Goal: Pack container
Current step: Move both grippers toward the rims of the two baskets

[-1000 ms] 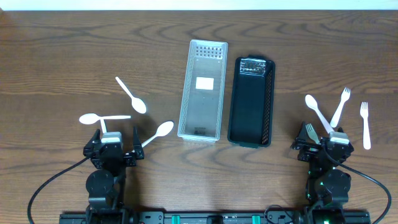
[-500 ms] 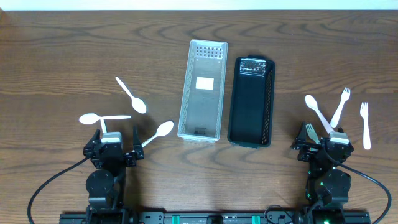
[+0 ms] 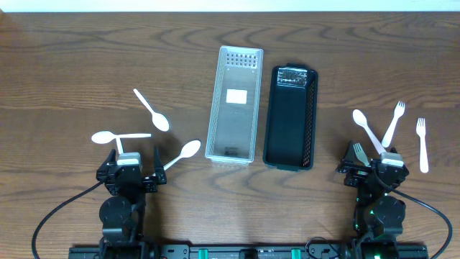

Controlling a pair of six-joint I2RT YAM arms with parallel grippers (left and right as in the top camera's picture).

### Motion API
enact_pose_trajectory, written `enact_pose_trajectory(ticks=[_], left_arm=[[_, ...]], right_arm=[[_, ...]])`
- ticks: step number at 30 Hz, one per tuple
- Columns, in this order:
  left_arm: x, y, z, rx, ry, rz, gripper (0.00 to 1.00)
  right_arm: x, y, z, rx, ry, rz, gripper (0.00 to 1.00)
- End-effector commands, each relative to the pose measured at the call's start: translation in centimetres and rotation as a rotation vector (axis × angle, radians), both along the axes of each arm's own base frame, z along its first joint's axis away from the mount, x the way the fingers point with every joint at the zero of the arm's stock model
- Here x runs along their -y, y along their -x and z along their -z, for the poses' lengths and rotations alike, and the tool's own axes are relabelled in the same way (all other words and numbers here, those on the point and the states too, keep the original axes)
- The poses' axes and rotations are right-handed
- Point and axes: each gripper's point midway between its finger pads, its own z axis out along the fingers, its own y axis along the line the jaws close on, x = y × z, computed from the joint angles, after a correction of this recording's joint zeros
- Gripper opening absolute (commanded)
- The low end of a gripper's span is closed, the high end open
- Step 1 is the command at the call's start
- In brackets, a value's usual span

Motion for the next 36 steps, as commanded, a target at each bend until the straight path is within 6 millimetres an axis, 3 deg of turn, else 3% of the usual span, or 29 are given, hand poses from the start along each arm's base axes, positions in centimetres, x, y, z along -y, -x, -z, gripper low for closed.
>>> enact_pose_trajectory(ticks=[1, 11, 16, 21, 27, 36], left_arm=[[-0.4, 0.2, 1.7, -0.057, -0.021, -0.016, 0.98], [-0.4, 0.2, 1.7, -0.057, -0.021, -0.016, 0.98], [-0.4, 0.0, 0.8, -0.020, -0.021, -0.017, 0.98], [0.1, -0.2, 0.5, 0.001, 0.036, -0.001, 0.98], [2.6, 0.1, -1.7, 0.006, 0.204, 0.112, 0.98], [2.6, -0.2, -7.9, -0.186, 0.224, 0.092, 0.98]], right_arm=[[0.0, 0.0, 0.1, -0.002, -0.009, 0.003, 0.99], [-0.5, -0.1, 0.1, -0.002, -0.013, -0.026, 0.99], [-2.6, -0.3, 0.2, -0.003, -0.036, -0.147, 0.99], [-5.6, -0.2, 0.8, -0.027, -0.165, -0.303, 0.99], [-7.8, 0.0, 0.5, -0.075, -0.213, -0.428, 0.99], [-9.5, -1.7, -4.7, -0.258, -0.269, -0.506, 0.99]])
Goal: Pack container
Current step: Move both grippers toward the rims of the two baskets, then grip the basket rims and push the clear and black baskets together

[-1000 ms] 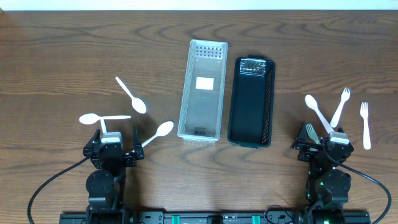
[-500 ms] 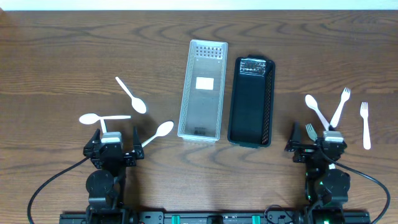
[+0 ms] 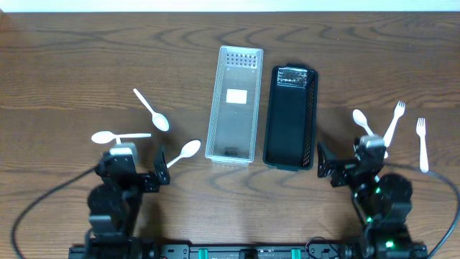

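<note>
A clear slotted container (image 3: 231, 104) and a black container (image 3: 290, 119) lie side by side at the table's middle, both holding no cutlery. Three white spoons lie on the left: one (image 3: 152, 110), one (image 3: 118, 136) and one (image 3: 183, 152). On the right lie a white spoon (image 3: 364, 122) and two white forks (image 3: 393, 121) (image 3: 422, 144). My left gripper (image 3: 162, 167) stands open just below the nearest left spoon, holding nothing. Open as well, my right gripper (image 3: 327, 165) points left beside the black container's near right corner.
The wooden table (image 3: 72, 65) carries only the cutlery and the two containers. Black cables run from both arm bases along the near edge.
My right arm has turned and reached left, so its gripper now sits close to the black container's near corner. My left arm has shifted slightly left and risen a little. No cutlery moved.
</note>
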Controlling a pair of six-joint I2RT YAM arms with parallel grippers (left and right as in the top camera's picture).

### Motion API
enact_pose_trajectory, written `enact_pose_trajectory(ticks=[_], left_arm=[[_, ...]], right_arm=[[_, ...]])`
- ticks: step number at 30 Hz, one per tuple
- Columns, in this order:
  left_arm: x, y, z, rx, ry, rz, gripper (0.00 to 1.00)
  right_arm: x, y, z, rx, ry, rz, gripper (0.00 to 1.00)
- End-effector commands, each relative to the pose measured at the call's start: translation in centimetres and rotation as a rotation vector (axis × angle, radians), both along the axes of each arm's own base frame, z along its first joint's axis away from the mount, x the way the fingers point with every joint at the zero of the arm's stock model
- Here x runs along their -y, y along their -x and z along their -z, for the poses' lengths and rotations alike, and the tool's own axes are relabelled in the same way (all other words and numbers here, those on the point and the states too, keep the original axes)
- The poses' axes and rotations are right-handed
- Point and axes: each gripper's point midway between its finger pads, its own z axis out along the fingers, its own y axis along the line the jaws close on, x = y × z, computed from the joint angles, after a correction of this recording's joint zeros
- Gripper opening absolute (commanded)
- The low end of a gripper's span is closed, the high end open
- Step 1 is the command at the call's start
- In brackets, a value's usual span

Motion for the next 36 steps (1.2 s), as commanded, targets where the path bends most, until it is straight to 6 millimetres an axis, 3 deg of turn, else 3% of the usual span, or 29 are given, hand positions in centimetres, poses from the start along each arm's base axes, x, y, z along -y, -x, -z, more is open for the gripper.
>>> enact_pose_trajectory(ticks=[1, 10, 12, 16, 17, 19, 20, 21, 22, 23, 24, 30, 36], left_arm=[[0.3, -0.8, -3.9, -0.049, 0.031, 0.005, 0.98], [1.2, -1.7, -6.4, -0.358, 0.061, 0.043, 0.98], [1.3, -2.5, -7.1, -0.352, 0.065, 0.046, 0.98], [2.2, -3.3, -7.5, -0.334, 0.092, 0.094, 0.98], [2.2, -3.3, -7.6, -0.332, 0.092, 0.095, 0.98], [2.2, -3.3, -7.5, -0.334, 0.093, 0.095, 0.99], [2.3, -3.3, -7.5, -0.334, 0.095, 0.098, 0.94], [2.4, -3.3, -7.5, -0.334, 0.098, 0.103, 0.78], [2.5, -3.3, -7.6, -0.334, 0.100, 0.108, 0.60], [2.6, -3.3, -7.5, -0.335, 0.100, 0.110, 0.41], [2.7, -3.3, -7.5, -0.337, 0.099, 0.116, 0.36], [5.9, -3.8, -6.8, -0.359, 0.079, 0.227, 0.13], [9.9, -4.4, -3.8, -0.467, 0.018, 0.341, 0.10]], right_arm=[[-1.6, -0.9, -2.9, -0.057, -0.040, -0.084, 0.99], [-2.0, -1.9, -2.6, -0.467, 0.069, -0.182, 0.99], [-2.3, -2.4, -2.9, -0.500, 0.092, -0.216, 0.99], [-5.1, -3.5, -5.5, -0.435, 0.000, -0.355, 0.99], [-5.5, -3.7, -6.1, -0.409, -0.012, -0.376, 0.97], [-5.7, -4.1, -6.7, -0.374, -0.015, -0.387, 0.77], [-5.7, -4.2, -6.8, -0.368, -0.013, -0.386, 0.69], [-5.6, -4.3, -6.8, -0.366, -0.010, -0.382, 0.48], [-5.6, -4.3, -6.7, -0.368, 0.000, -0.375, 0.36], [-5.5, -4.4, -6.4, -0.374, 0.016, -0.363, 0.34], [-5.4, -4.4, -6.2, -0.380, 0.030, -0.354, 0.30], [-6.9, -4.1, -4.5, -0.419, 0.156, -0.348, 0.15], [-8.9, -3.2, -1.3, -0.529, 0.243, -0.393, 0.06]])
